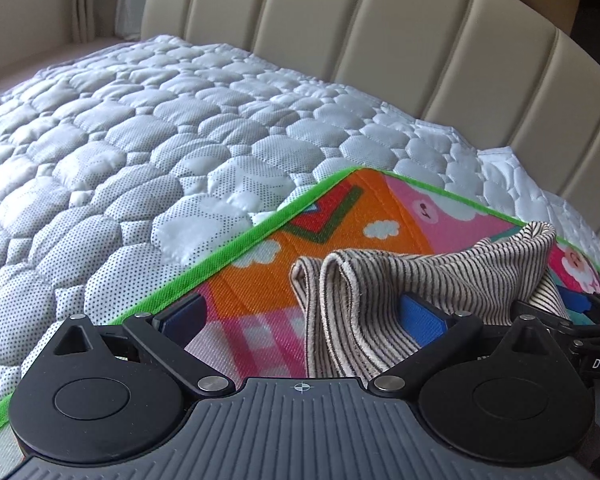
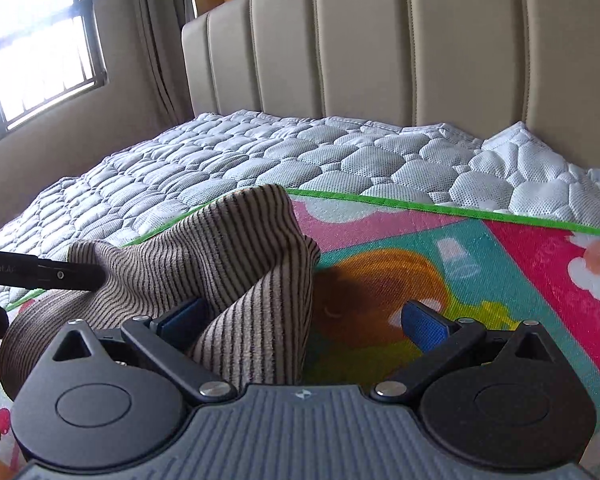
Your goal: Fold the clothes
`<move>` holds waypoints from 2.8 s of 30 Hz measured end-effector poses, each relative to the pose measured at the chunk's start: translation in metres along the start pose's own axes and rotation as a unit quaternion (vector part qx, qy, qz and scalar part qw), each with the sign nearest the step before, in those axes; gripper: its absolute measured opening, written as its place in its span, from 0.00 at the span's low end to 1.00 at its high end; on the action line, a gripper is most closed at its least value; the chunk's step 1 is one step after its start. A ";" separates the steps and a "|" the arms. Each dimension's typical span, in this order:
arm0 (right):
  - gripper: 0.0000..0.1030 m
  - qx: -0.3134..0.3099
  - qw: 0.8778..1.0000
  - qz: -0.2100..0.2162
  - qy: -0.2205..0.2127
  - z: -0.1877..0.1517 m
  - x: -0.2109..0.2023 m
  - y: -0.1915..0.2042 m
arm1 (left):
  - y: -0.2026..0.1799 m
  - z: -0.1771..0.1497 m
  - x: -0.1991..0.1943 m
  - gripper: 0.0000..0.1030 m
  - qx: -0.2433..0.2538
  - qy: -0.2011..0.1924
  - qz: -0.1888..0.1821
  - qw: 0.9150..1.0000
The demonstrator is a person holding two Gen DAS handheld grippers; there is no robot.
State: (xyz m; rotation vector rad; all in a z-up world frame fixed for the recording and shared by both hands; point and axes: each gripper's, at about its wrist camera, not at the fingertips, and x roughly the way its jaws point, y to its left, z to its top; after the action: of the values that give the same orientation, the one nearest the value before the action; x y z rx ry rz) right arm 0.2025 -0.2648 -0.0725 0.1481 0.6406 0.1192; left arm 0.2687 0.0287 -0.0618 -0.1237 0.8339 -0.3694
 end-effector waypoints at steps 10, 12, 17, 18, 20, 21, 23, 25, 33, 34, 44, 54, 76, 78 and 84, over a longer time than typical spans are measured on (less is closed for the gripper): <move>1.00 0.028 1.000 0.008 -0.010 -0.007 -0.003 -0.006 | 0.003 0.000 0.001 1.00 -0.008 0.004 -0.008 1.000; 1.00 0.031 0.999 0.008 -0.013 -0.009 -0.004 -0.007 | 0.002 0.000 0.001 1.00 -0.008 0.004 -0.009 1.000; 1.00 0.023 0.999 -0.005 -0.024 -0.011 -0.006 -0.003 | 0.002 -0.001 0.001 1.00 -0.010 0.004 -0.009 1.000; 1.00 0.022 0.999 -0.008 -0.024 -0.011 -0.007 -0.002 | 0.002 -0.001 0.001 1.00 -0.010 0.004 -0.009 1.000; 1.00 0.029 0.999 -0.012 -0.017 -0.009 -0.007 -0.001 | 0.001 -0.001 0.001 1.00 -0.010 0.004 -0.008 1.000; 1.00 0.034 0.999 -0.014 -0.012 -0.008 -0.007 0.000 | 0.001 -0.001 0.000 1.00 -0.011 0.004 -0.007 1.000; 1.00 0.050 0.999 -0.010 0.002 -0.004 -0.008 -0.001 | 0.001 -0.001 0.000 1.00 -0.010 0.004 -0.006 1.000; 1.00 0.063 0.998 -0.009 0.013 -0.002 -0.008 -0.003 | 0.002 -0.001 -0.001 1.00 -0.010 0.004 -0.006 1.000; 1.00 0.075 0.996 0.047 0.007 0.011 -0.025 -0.012 | 0.001 0.000 -0.003 1.00 0.002 -0.004 0.000 1.000; 1.00 0.064 0.997 0.027 -0.016 0.014 -0.032 -0.009 | 0.001 0.000 -0.003 1.00 0.003 -0.006 0.001 1.000; 0.99 -0.069 0.992 -0.106 0.006 0.026 0.021 0.014 | 0.001 0.001 -0.003 1.00 0.011 -0.012 0.007 1.000; 0.99 0.008 0.997 -0.074 -0.022 0.022 -0.050 0.013 | 0.006 0.000 -0.001 1.00 0.002 -0.004 0.001 1.000; 0.66 0.350 0.930 0.071 0.084 -0.018 -0.011 -0.017 | 0.038 0.014 -0.019 1.00 -0.068 -0.027 -0.098 0.993; 0.66 0.321 0.944 0.036 0.064 -0.003 -0.012 -0.038 | 0.034 0.015 -0.019 1.00 -0.070 -0.027 -0.135 0.988; 0.72 0.166 0.981 0.038 0.096 0.054 0.030 -0.048 | 0.001 0.003 -0.004 1.00 -0.026 -0.019 -0.175 0.984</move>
State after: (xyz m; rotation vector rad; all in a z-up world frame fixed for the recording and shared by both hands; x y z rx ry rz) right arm 0.2618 -0.3129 -0.0553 0.4877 0.8450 0.0992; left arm 0.2685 0.0314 -0.0571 -0.3271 0.7840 -0.6730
